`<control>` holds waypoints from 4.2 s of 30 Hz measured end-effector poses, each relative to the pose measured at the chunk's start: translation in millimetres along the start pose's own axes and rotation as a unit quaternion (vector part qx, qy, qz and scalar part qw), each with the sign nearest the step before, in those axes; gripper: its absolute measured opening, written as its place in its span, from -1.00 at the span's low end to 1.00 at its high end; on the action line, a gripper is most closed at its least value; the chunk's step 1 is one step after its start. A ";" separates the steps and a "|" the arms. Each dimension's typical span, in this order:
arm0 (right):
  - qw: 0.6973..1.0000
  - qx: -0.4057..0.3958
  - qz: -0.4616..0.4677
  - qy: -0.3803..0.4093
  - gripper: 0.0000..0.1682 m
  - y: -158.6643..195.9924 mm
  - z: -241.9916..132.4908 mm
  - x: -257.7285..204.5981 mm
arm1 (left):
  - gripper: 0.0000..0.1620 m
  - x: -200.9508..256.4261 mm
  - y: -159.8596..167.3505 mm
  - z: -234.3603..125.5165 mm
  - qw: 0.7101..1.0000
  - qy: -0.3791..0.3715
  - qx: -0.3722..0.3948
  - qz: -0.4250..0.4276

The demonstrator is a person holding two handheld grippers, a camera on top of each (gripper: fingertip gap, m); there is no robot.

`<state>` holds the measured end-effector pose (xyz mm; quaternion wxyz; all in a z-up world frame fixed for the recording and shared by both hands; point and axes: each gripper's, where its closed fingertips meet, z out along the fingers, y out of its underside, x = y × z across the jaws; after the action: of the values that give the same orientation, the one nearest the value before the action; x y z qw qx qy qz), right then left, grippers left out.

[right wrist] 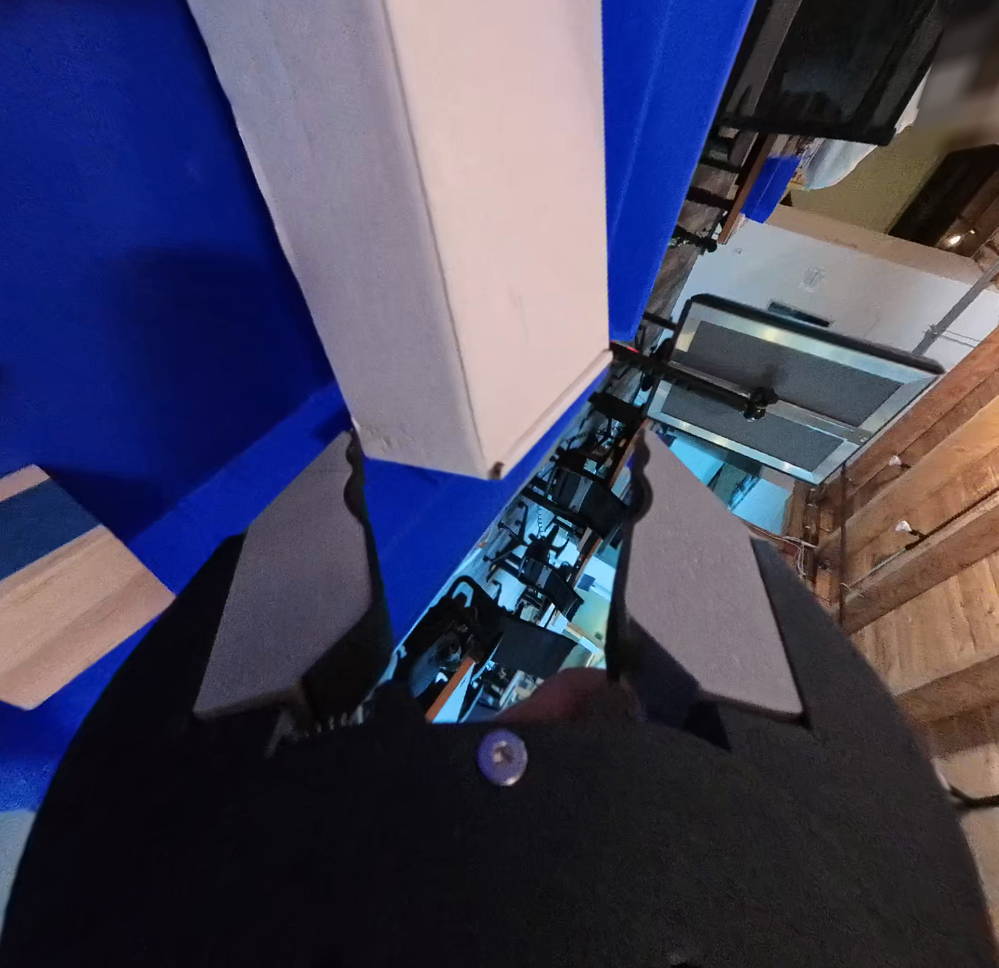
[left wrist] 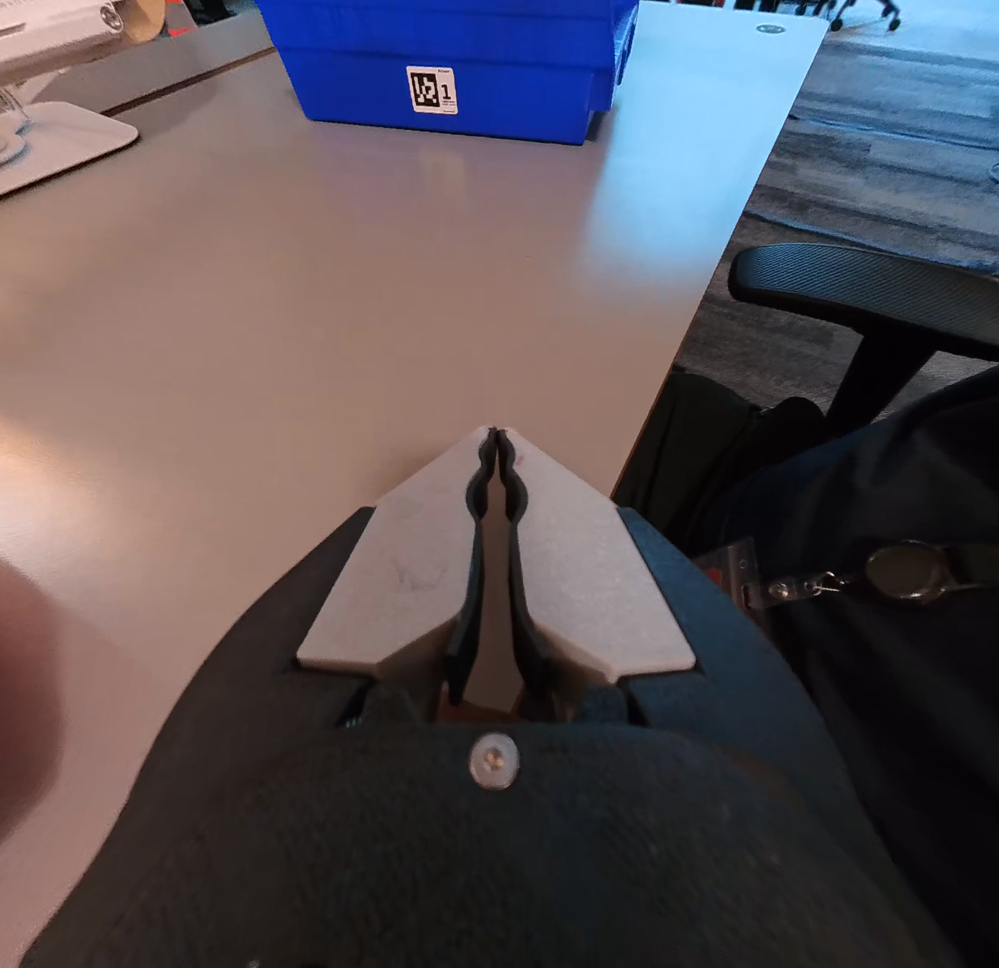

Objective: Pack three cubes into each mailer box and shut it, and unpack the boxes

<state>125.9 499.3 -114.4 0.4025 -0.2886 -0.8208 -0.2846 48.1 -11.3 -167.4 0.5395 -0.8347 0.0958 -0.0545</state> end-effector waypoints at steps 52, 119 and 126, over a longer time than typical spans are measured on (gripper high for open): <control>0.767 0.347 0.496 -0.212 -0.46 -378.0 -106.3 -26.4 | -0.54 18.9 26.4 7.6 0.996 0.043 -0.074 0.030; 0.748 0.330 0.489 -0.305 -0.42 -384.9 -109.7 -50.0 | 0.24 -363.1 62.6 -121.6 0.826 -0.326 -0.096 -0.450; 0.724 0.391 0.488 -0.291 -0.42 -394.5 -128.2 -36.2 | 0.28 -358.5 65.7 -114.2 0.822 -0.291 -0.067 -0.484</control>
<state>-69.4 135.9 -171.0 0.3039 -0.5348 -0.6819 0.3958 -330.5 -60.8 -175.8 0.3895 -0.7848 -0.4787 -0.0569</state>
